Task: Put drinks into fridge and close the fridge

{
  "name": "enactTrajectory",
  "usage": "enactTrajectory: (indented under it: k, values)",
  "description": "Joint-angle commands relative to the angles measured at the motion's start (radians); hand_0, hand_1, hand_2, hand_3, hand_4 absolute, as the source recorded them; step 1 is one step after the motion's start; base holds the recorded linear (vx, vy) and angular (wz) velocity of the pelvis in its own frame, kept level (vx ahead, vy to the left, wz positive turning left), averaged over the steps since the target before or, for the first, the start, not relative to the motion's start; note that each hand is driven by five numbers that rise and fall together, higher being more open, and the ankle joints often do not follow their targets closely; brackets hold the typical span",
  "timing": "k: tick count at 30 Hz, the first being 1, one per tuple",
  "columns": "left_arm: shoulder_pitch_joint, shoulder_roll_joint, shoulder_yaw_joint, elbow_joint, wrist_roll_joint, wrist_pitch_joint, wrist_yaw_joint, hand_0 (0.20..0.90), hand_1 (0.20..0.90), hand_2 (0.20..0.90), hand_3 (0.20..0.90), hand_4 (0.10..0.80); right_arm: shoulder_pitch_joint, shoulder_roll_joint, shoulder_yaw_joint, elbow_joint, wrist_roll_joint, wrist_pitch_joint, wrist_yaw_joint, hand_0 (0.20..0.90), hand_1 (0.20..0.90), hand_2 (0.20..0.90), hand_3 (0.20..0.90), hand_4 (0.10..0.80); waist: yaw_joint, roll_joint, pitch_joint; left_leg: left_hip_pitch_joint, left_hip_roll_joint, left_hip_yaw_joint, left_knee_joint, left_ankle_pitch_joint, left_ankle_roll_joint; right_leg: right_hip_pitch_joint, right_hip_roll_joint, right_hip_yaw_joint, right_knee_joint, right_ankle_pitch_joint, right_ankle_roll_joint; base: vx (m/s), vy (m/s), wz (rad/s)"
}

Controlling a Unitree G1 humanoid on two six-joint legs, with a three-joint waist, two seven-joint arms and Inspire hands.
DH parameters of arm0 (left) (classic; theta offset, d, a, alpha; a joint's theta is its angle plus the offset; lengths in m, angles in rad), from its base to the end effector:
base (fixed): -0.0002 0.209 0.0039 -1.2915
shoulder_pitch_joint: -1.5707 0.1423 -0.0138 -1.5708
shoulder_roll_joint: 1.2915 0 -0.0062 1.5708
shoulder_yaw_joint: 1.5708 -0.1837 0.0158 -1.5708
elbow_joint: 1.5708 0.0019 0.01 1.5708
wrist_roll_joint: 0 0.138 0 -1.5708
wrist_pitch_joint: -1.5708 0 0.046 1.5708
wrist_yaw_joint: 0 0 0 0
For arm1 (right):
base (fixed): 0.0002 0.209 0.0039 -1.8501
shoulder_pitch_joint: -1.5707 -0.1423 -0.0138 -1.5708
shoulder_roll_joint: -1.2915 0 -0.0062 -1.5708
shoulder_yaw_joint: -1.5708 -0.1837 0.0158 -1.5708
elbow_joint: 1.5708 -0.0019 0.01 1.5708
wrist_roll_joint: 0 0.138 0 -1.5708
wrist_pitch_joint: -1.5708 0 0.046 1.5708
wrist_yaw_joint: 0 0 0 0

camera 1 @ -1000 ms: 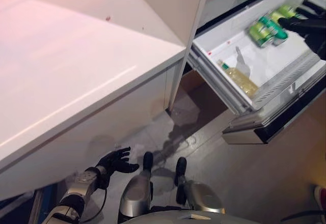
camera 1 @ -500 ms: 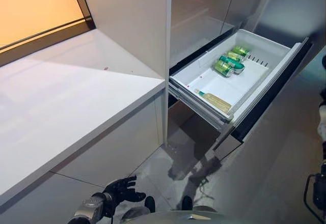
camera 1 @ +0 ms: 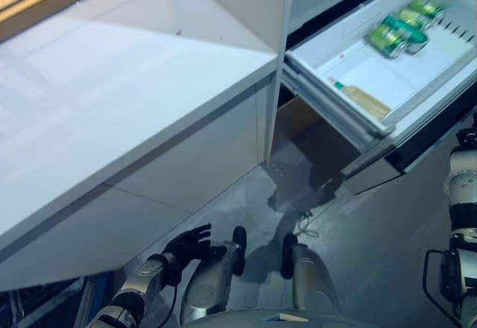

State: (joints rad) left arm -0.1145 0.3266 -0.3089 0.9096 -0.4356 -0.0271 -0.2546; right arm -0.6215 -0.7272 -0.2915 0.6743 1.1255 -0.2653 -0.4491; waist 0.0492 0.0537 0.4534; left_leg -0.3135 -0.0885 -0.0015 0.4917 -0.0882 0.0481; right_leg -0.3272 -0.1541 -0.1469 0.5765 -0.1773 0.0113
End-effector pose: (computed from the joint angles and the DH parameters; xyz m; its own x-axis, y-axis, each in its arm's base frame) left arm 0.1598 0.2165 -0.0759 0.6739 -0.1975 -0.7119 0.1580 0.9798 -0.1223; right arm 0.2722 -0.3514 0.1793 0.5654 -0.8225 0.0614 0.5307 0.4198 0.7363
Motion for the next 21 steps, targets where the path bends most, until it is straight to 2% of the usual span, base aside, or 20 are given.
enactTrajectory:
  k: [1, 7, 14, 21]
  values:
    - [0.075, 0.012, -0.007, -0.015, 0.006, -0.01, 0.052, 0.9, 0.9, 0.9, 0.9, 0.8, -0.086, -0.048, 0.083, -0.045, -0.025, -0.009, 0.109, 0.9, 0.9, 0.9, 0.9, 0.8, 0.041, -0.004, -0.035, 0.017, -0.034, 0.018, 0.08, -0.18, 0.074, 0.029, 0.017, -0.023, 0.092, -0.083, -0.062, -0.046, 0.064, 0.12]
    - [0.08, 0.002, -0.007, -0.028, -0.026, -0.025, 0.055, 0.9, 0.9, 0.9, 0.9, 0.8, -0.167, -0.038, 0.144, -0.039, -0.046, 0.015, 0.138, 0.9, 0.9, 0.9, 0.9, 0.8, 0.065, 0.013, -0.001, -0.024, -0.042, 0.004, 0.116, -0.194, 0.066, -0.024, 0.012, -0.022, 0.18, -0.132, -0.072, 0.015, 0.053, 0.05]
    - [0.087, -0.005, -0.009, -0.025, -0.032, -0.03, 0.05, 0.9, 0.9, 0.9, 0.9, 0.8, -0.27, -0.017, 0.216, -0.015, -0.091, 0.023, 0.204, 0.9, 0.9, 0.9, 0.9, 0.8, 0.101, 0.029, 0.013, -0.052, -0.055, -0.018, 0.119, -0.173, 0.06, -0.056, 0.0, -0.037, 0.233, -0.153, -0.081, 0.034, 0.046, 0.04]
    - [0.099, 0.002, -0.001, -0.011, -0.029, -0.037, 0.037, 0.9, 0.9, 0.9, 0.9, 0.8, -0.348, -0.001, 0.289, 0.009, -0.093, 0.073, 0.313, 0.9, 0.9, 0.9, 0.9, 0.8, 0.134, 0.037, 0.008, -0.042, -0.066, -0.043, 0.082, -0.149, 0.053, -0.041, -0.013, -0.052, 0.233, -0.161, -0.08, 0.075, 0.029, 0.12]
